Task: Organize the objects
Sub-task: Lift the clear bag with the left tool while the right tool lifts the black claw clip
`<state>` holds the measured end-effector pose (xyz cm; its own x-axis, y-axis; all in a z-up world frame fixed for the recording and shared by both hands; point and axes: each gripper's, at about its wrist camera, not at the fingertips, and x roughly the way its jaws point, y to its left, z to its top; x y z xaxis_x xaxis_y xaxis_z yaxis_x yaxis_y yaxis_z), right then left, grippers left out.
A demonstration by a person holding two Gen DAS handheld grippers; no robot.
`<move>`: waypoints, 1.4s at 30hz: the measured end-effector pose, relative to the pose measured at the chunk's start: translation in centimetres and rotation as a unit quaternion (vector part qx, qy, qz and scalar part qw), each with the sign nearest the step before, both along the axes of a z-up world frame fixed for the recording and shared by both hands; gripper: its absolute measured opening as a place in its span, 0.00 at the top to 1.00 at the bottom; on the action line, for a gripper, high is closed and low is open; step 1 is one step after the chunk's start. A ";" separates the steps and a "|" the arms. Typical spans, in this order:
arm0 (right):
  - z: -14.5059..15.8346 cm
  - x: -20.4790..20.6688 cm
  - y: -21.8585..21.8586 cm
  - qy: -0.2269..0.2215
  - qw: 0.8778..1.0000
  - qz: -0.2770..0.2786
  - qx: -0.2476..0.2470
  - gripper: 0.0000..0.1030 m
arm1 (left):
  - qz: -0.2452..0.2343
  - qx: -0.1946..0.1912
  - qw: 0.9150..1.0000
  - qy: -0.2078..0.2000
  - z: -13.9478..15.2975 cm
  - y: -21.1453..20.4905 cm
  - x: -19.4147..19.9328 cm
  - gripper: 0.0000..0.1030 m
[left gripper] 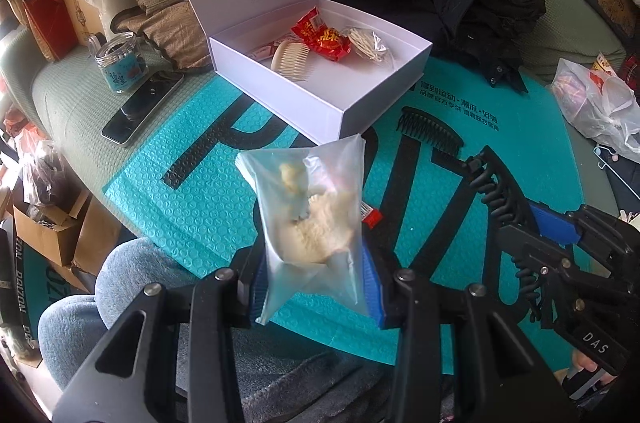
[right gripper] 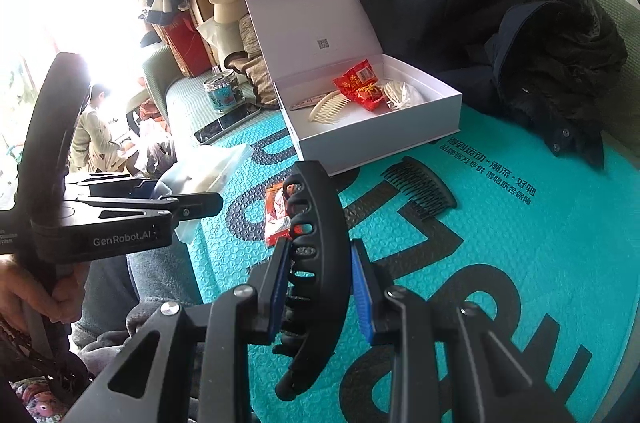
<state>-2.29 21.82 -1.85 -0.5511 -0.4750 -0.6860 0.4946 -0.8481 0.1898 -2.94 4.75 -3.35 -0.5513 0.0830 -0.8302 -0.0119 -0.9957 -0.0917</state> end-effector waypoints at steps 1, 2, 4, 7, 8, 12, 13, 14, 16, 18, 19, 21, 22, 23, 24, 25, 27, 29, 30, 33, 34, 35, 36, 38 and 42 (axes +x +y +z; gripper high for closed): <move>0.1 0.2 0.0 0.001 1.000 0.001 0.001 0.72 | 0.000 0.001 1.000 0.001 0.1 0.2 0.2 0.64; 0.3 0.3 0.1 0.002 1.000 0.003 0.001 0.72 | 0.000 0.002 1.000 0.001 0.2 0.3 0.3 0.64; 0.5 0.5 0.1 0.003 1.000 0.005 0.001 0.72 | -0.003 0.003 1.000 0.002 0.3 0.6 0.4 0.64; 1.1 0.6 0.1 0.007 1.000 0.006 -0.002 0.72 | -0.009 0.000 1.000 0.004 0.7 1.0 0.2 0.64; 1.3 0.5 0.1 0.007 1.000 0.006 -0.004 0.72 | -0.011 0.000 1.000 0.004 0.9 1.1 0.0 0.64; 2.0 -0.2 0.1 0.010 1.000 0.005 -0.011 0.72 | -0.021 -0.009 1.000 0.008 1.7 1.6 -0.9 0.64; 2.2 -0.4 0.2 0.011 1.000 0.005 -0.013 0.72 | -0.023 -0.011 1.000 0.008 1.9 1.7 -1.2 0.64; 2.3 -0.7 0.2 0.012 1.000 0.006 -0.015 0.72 | -0.024 -0.011 1.000 0.008 2.1 1.7 -1.5 0.64; 2.7 -1.4 0.2 0.015 1.000 0.008 -0.016 0.72 | -0.026 -0.012 1.000 0.011 2.5 1.7 -2.2 0.64; 3.1 -2.1 0.1 0.021 1.000 0.010 -0.016 0.72 | -0.029 -0.013 0.999 0.013 2.9 1.7 -3.0 0.64; 3.3 -2.6 0.1 0.022 1.000 0.011 -0.017 0.72 | -0.031 -0.013 0.999 0.013 3.0 1.7 -3.4 0.64; 3.5 -3.4 0.1 0.024 0.999 0.014 -0.020 0.72 | -0.036 -0.013 0.999 0.013 3.3 1.7 -4.4 0.64; 3.7 -3.9 0.1 0.025 0.999 0.015 -0.022 0.72 | -0.037 -0.014 0.999 0.013 3.4 1.7 -4.9 0.64; 3.7 -4.3 0.1 0.025 0.999 0.016 -0.024 0.72 | -0.038 -0.015 0.999 0.013 3.5 1.7 -5.3 0.64; 3.8 -4.8 0.0 0.025 0.999 0.016 -0.024 0.72 | -0.038 -0.015 0.999 0.013 3.6 1.6 -5.8 0.64; 3.9 -5.2 -0.1 0.027 0.999 0.017 -0.023 0.72 | -0.038 -0.015 0.999 0.014 3.7 1.6 -6.2 0.64; 3.9 -6.1 -0.2 0.029 0.999 0.020 -0.022 0.72 | -0.036 -0.016 0.999 0.015 3.8 1.4 -7.1 0.64; 3.9 -6.9 -0.3 0.031 0.999 0.024 -0.023 0.72 | -0.033 -0.014 0.999 0.015 3.9 1.2 -7.9 0.64; 3.9 -7.4 -0.4 0.032 0.999 0.025 -0.022 0.72 | -0.032 -0.014 0.999 0.014 3.9 1.1 -8.4 0.64; 3.9 -8.7 -0.6 0.034 0.999 0.028 -0.020 0.72 | -0.028 -0.011 0.999 0.013 3.8 0.5 -9.8 0.64; 3.9 -9.2 -0.6 0.034 0.999 0.030 -0.020 0.72 | -0.027 -0.011 0.999 0.013 3.7 0.3 -10.2 0.64; 3.9 -9.6 -0.7 0.035 0.999 0.031 -0.021 0.72 | -0.026 -0.010 1.000 0.013 3.7 0.1 -10.7 0.64; 3.9 -10.1 -0.8 0.036 0.999 0.031 -0.020 0.72 | -0.025 -0.010 1.000 0.013 3.6 -0.1 -11.2 0.64; 3.9 -10.9 -1.0 0.037 0.999 0.033 -0.018 0.72 | -0.024 -0.011 1.000 0.013 3.5 -0.3 -12.1 0.64; 3.8 -12.7 -1.5 0.042 0.998 0.038 -0.016 0.72 | -0.023 -0.009 1.000 0.013 3.5 -0.7 -14.0 0.64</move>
